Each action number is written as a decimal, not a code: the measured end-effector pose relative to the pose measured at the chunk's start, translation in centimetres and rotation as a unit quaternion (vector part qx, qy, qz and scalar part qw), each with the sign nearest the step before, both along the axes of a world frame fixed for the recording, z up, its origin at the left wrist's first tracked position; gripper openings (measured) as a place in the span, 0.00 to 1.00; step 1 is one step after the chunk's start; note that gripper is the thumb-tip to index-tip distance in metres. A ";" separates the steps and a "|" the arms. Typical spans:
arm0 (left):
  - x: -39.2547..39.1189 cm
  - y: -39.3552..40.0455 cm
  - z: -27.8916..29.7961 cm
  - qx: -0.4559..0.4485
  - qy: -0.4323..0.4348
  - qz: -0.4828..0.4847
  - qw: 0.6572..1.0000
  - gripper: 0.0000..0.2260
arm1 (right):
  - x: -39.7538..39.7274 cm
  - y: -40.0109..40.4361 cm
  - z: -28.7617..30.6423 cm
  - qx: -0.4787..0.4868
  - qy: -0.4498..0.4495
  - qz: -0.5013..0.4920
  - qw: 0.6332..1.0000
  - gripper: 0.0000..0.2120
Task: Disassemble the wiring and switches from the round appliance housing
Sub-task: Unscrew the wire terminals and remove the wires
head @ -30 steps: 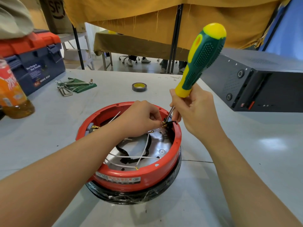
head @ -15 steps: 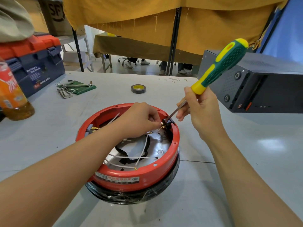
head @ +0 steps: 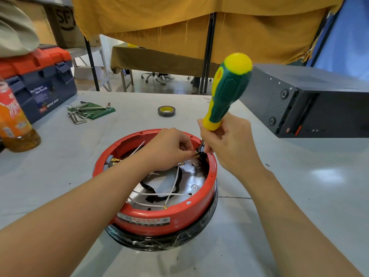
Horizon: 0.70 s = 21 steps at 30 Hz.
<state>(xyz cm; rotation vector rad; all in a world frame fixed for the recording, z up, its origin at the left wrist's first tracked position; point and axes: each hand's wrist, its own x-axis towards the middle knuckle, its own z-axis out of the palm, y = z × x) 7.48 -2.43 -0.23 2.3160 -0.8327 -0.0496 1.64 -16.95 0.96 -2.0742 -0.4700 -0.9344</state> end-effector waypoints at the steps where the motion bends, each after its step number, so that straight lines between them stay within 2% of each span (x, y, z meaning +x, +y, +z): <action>1: -0.1 0.0 0.0 -0.001 -0.003 -0.003 1.000 0.05 | -0.1 0.2 0.1 -0.015 -0.008 0.006 1.000 0.13; 3: -0.1 0.0 0.0 -0.004 -0.007 -0.012 1.000 0.02 | -0.3 0.6 0.7 -0.045 -0.012 0.030 0.998 0.20; 5: -0.2 0.0 0.0 -0.003 -0.012 -0.020 1.000 0.04 | -0.6 0.7 1.0 -0.070 0.003 0.040 0.997 0.26; 8: -0.3 0.1 0.0 -0.001 -0.021 -0.019 1.000 0.03 | -0.4 0.5 0.9 -0.064 0.016 0.028 0.997 0.19; 13: -0.3 0.1 0.0 -0.002 -0.026 -0.011 1.000 0.07 | -0.6 0.4 -0.2 0.008 0.042 0.014 0.999 0.09; 18: -0.3 -0.1 0.1 0.009 -0.026 -0.002 1.000 0.06 | -0.5 -0.4 -0.8 0.140 0.085 0.001 0.986 0.09; 21: -0.3 0.0 0.0 0.002 -0.016 -0.003 1.000 0.05 | -0.4 -0.7 -1.0 0.171 0.085 -0.004 0.982 0.10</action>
